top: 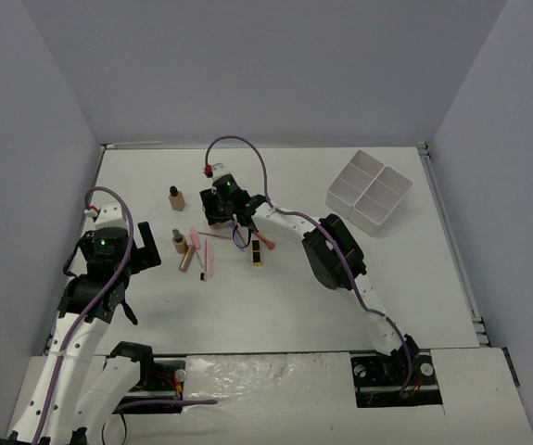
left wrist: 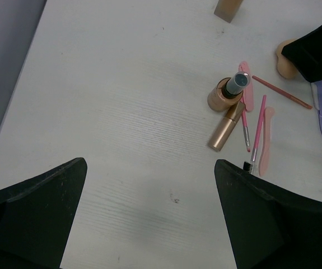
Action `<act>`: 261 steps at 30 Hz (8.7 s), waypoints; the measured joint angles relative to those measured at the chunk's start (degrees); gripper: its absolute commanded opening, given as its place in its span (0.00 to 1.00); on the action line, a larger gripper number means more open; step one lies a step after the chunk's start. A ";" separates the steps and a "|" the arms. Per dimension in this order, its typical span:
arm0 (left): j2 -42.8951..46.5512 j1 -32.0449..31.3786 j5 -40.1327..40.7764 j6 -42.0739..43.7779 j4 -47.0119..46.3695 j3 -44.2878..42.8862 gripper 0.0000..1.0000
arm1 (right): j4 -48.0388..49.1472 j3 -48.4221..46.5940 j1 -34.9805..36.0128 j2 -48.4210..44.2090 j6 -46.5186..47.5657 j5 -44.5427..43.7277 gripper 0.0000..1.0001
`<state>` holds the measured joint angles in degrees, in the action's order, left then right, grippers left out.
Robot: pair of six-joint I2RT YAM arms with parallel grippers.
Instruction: Organize the makeup
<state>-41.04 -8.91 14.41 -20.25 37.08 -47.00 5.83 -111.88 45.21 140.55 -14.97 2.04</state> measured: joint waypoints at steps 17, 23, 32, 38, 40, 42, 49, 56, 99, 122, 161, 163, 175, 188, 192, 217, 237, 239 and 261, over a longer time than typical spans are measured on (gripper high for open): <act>0.46 0.00 0.00 -0.02 0.07 0.00 0.97 | 0.38 0.94 -0.39 -1.28 2.17 3.09 0.00; 1.39 0.00 0.03 -0.03 0.11 0.00 0.97 | -1.24 8.64 -3.61 -12.98 6.48 3.75 0.00; 2.38 0.00 0.08 -0.21 0.23 0.00 0.97 | -1.30 20.43 -22.62 -37.84 18.98 4.18 0.00; 3.02 0.00 0.07 -0.20 0.28 0.00 0.97 | -3.52 24.77 -36.53 -42.60 27.36 8.00 0.00; 3.21 0.00 0.07 -0.21 0.28 0.00 0.97 | -5.39 25.15 -39.20 -42.35 30.78 10.04 0.00; 3.31 0.00 0.07 -0.20 0.28 0.00 0.97 | -7.39 25.21 -41.12 -42.06 34.03 11.77 0.01; 3.34 0.00 0.07 -0.20 0.28 0.00 0.97 | -10.91 24.64 -42.91 -38.97 43.70 14.74 0.03; 3.32 0.00 0.07 -0.20 0.28 0.00 0.97 | -11.90 24.01 -42.93 -34.12 50.11 14.80 0.01; 1.77 0.00 0.21 -0.20 0.28 0.00 0.97 | -9.50 19.07 -43.04 -28.02 60.17 9.98 0.44; 1.81 0.00 0.20 -0.17 0.26 0.00 0.97 | -7.86 21.83 -32.35 -37.84 39.09 2.36 0.81; 0.28 0.00 0.15 -0.17 0.31 0.00 0.97 | -10.36 27.39 -9.86 -24.04 11.76 3.39 0.58; 0.22 0.00 0.15 -0.17 0.33 0.00 0.97 | -10.21 25.89 -9.55 -22.86 11.73 3.34 0.58; -0.15 0.00 0.15 -0.17 0.33 0.00 0.97 | -8.92 18.44 -7.63 -13.54 9.51 1.20 0.44; -0.06 0.00 0.15 -0.17 0.35 0.00 0.97 | -7.30 16.73 -7.64 -12.22 8.68 -4.59 0.00; 0.07 0.00 0.15 -0.17 0.35 0.00 0.97 | -7.38 16.73 -7.76 -12.31 9.08 -4.85 0.00; 2.79 0.00 -0.39 -0.20 0.35 0.00 0.97 | -8.49 33.92 -33.43 -45.66 33.85 2.91 0.00; 5.86 0.00 -1.31 -0.20 0.72 0.00 0.97 | -12.61 37.62 -48.16 -47.46 56.82 1.68 0.01; 5.86 0.00 -1.29 -0.20 0.77 0.00 0.97 | -12.37 38.01 -48.28 -46.90 57.29 1.55 0.01; 6.08 0.00 -0.59 -0.20 0.96 0.00 0.97 | -8.51 38.26 -48.30 -41.22 60.13 1.16 0.31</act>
<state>-34.96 -8.91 13.82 -20.45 38.04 -47.00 -2.67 -73.63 -3.09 99.33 45.17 3.20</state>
